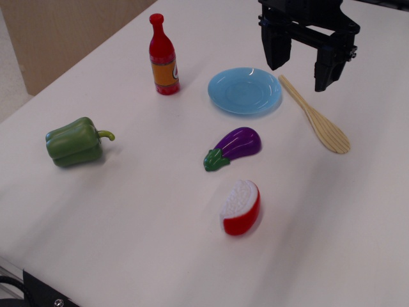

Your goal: Put sushi on plate

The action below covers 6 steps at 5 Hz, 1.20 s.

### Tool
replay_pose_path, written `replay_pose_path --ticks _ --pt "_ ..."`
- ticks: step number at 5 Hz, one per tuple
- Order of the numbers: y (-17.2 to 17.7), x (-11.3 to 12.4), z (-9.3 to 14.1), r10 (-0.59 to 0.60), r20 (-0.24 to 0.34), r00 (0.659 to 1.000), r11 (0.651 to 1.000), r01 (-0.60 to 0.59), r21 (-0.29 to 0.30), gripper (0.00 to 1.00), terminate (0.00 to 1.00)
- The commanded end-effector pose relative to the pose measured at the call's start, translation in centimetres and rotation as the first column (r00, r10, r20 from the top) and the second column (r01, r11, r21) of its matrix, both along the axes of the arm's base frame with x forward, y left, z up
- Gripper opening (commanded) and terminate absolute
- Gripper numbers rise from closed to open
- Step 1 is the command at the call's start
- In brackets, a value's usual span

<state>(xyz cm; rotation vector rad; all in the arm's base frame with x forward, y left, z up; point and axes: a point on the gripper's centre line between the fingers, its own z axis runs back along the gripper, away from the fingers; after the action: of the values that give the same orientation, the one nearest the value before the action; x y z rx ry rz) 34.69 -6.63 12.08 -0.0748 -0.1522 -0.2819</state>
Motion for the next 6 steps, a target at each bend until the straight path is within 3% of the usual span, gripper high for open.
replay_pose_path --ticks 1,3,4,6 --pt "0.0 0.0 0.0 0.000 0.000 1.000 1.000 0.000 0.000 1.00 0.00" --pt "2.1 -5.6 -0.6 -0.022 0.074 0.997 1.000 0.021 0.010 1.00 0.00" --pt "1.8 -7.9 -1.8 -0.019 0.064 0.998 1.000 0.018 0.022 1.00 0.00" --pt "1.0 -8.9 -4.8 -0.003 0.057 0.998 1.000 0.003 0.002 1.00 0.00"
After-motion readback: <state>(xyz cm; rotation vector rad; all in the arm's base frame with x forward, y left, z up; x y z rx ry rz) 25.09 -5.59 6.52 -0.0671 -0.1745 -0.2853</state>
